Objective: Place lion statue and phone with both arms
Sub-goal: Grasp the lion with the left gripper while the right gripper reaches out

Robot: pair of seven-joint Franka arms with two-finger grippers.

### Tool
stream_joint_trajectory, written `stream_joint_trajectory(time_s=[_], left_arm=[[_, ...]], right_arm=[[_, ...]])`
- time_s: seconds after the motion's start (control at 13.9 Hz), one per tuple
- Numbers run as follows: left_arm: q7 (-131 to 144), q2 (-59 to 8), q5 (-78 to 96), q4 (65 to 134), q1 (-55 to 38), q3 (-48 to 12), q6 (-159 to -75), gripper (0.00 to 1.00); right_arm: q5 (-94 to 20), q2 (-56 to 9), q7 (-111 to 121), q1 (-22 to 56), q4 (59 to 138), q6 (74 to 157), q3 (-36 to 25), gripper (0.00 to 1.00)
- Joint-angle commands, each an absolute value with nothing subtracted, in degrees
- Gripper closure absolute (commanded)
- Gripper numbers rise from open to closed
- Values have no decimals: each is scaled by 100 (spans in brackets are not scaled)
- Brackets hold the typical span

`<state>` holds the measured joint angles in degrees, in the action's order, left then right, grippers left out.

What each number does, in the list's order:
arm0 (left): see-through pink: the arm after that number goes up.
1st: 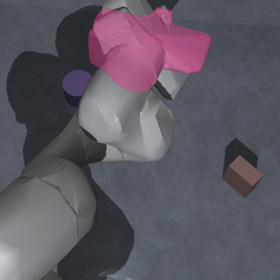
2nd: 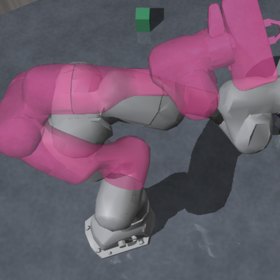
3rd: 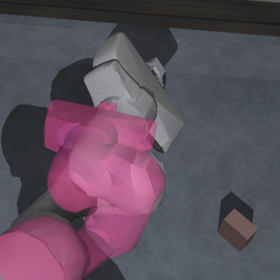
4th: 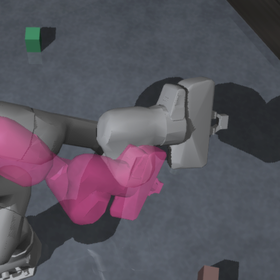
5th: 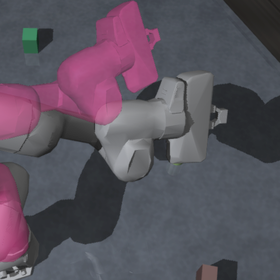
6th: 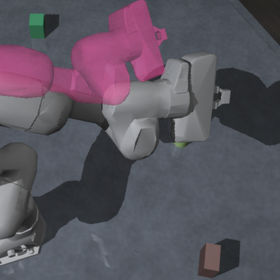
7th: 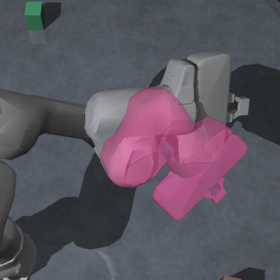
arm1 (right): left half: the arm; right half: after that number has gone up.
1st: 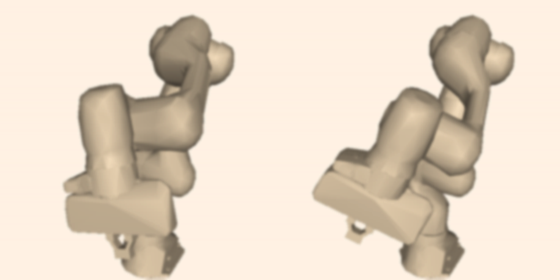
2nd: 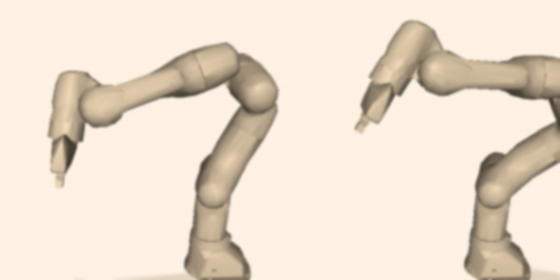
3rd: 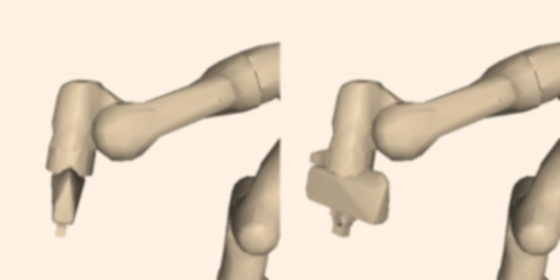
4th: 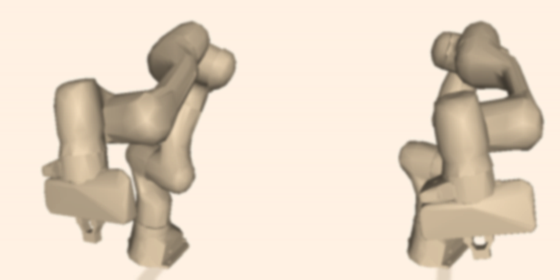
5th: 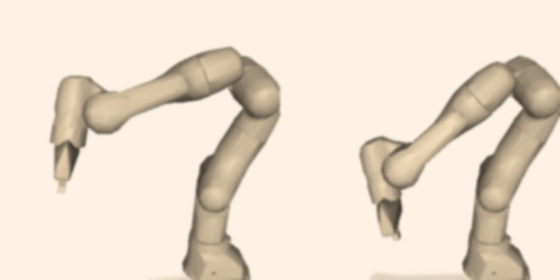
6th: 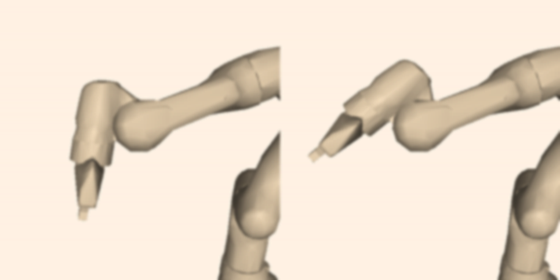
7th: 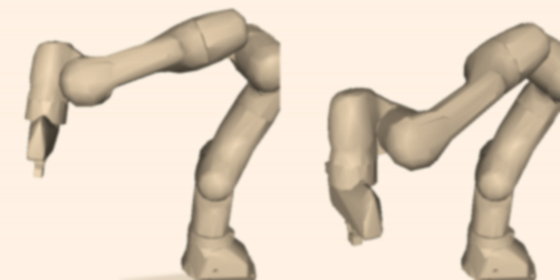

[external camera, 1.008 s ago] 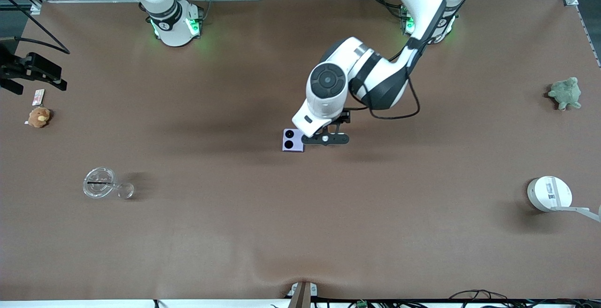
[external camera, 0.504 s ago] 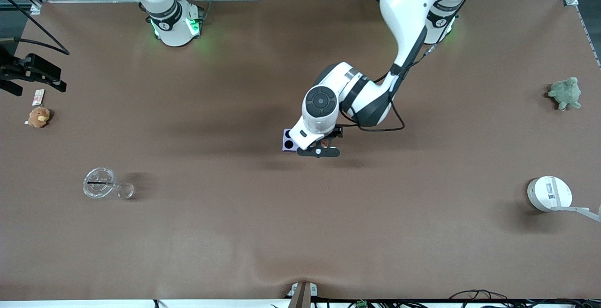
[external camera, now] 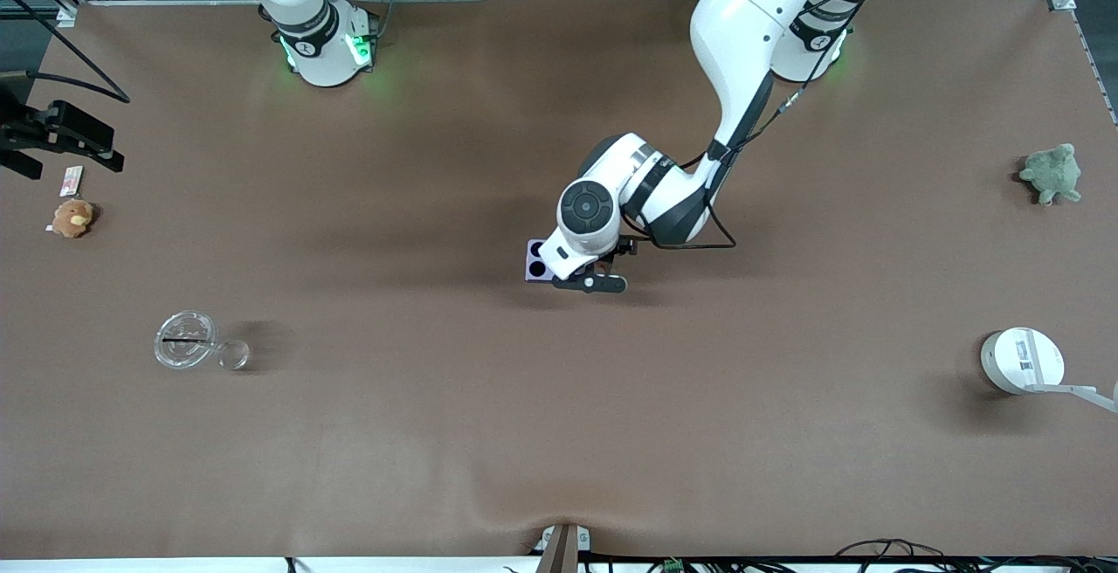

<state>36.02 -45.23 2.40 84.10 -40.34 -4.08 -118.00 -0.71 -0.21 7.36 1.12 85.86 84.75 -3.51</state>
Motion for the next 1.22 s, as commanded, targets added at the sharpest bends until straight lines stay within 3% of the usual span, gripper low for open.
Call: stream_joint_trajectory(time_s=[0.0,0.22,0.36,0.58,0.72,0.79,0.86,1.15], left_arm=[[3559,-4465,123,8481,-4078,-369,-11874,0],[3560,-4474,123,8543,-4105,-360,-11874,0],[3559,-4474,-8,8543,-4096,-360,-11874,17],[3603,-4465,-26,8560,-4104,-360,-11865,34],[3647,-4465,-26,8552,-4104,-360,-11874,52],[3656,-4465,-26,8552,-4104,-352,-11874,79],[3665,-4465,-26,8543,-4104,-352,-11865,100],[3665,-4421,-26,8552,-4061,-352,-11830,100]], right_arm=[[-123,-114,800,149,8455,8438,-369,0],[-114,-149,800,202,8429,8438,-360,0],[-114,-149,800,255,8420,8438,-360,0],[-97,-342,809,299,8429,8376,-360,0],[-88,-378,809,334,8464,8332,-360,0],[-88,-395,809,334,8464,8289,-360,0],[-88,-491,809,351,8464,8236,-360,0],[-123,-597,738,509,8438,8033,-352,0]])
